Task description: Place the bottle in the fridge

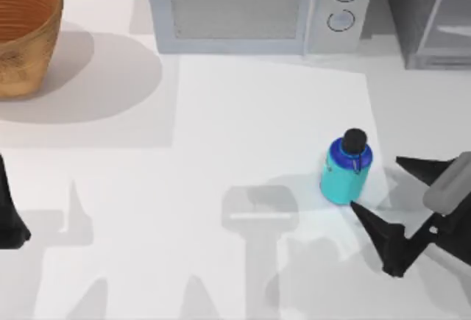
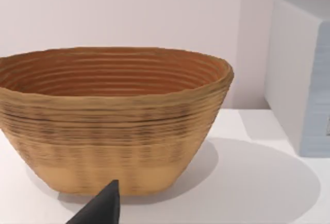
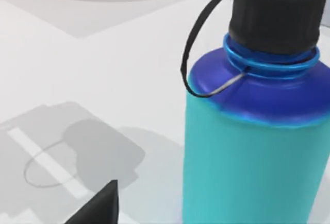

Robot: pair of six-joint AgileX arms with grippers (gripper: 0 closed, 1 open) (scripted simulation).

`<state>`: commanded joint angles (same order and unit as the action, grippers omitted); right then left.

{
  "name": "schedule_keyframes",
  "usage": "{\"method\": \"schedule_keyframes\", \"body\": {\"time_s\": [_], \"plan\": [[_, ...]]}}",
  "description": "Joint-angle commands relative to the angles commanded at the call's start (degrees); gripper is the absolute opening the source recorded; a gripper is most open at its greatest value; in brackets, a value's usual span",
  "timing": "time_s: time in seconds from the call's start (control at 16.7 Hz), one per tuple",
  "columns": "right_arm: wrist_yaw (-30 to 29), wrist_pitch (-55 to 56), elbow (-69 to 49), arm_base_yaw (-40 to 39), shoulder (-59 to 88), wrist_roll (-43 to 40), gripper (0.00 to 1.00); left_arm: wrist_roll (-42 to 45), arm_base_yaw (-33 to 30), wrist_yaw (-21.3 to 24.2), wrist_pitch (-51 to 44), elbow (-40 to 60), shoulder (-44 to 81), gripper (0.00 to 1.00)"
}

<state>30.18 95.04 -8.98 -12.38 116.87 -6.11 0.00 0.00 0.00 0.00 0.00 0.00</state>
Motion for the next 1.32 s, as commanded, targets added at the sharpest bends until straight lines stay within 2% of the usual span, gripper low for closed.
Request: {"method": "schedule_keyframes", "body": {"time_s": [0.42,0.84,1.14,1.32], "plan": [[-0.5,-0.5,-0.7,-0.4,0.3,0.1,1.00,0.0,0.0,0.0,0.0,0.0,0.0,1.00],[-6.5,-5.6,-11.2,-6.6,5.0,1.6,1.00,0.0,0.0,0.0,0.0,0.0,0.0,1.00],[-7.1,-6.1,-12.2,-7.2,5.4,1.7,1.00,0.0,0.0,0.0,0.0,0.0,0.0,1.00],[-7.1,-6.1,-12.2,-7.2,5.4,1.7,0.78,0.0,0.0,0.0,0.0,0.0,0.0,1.00]]}}
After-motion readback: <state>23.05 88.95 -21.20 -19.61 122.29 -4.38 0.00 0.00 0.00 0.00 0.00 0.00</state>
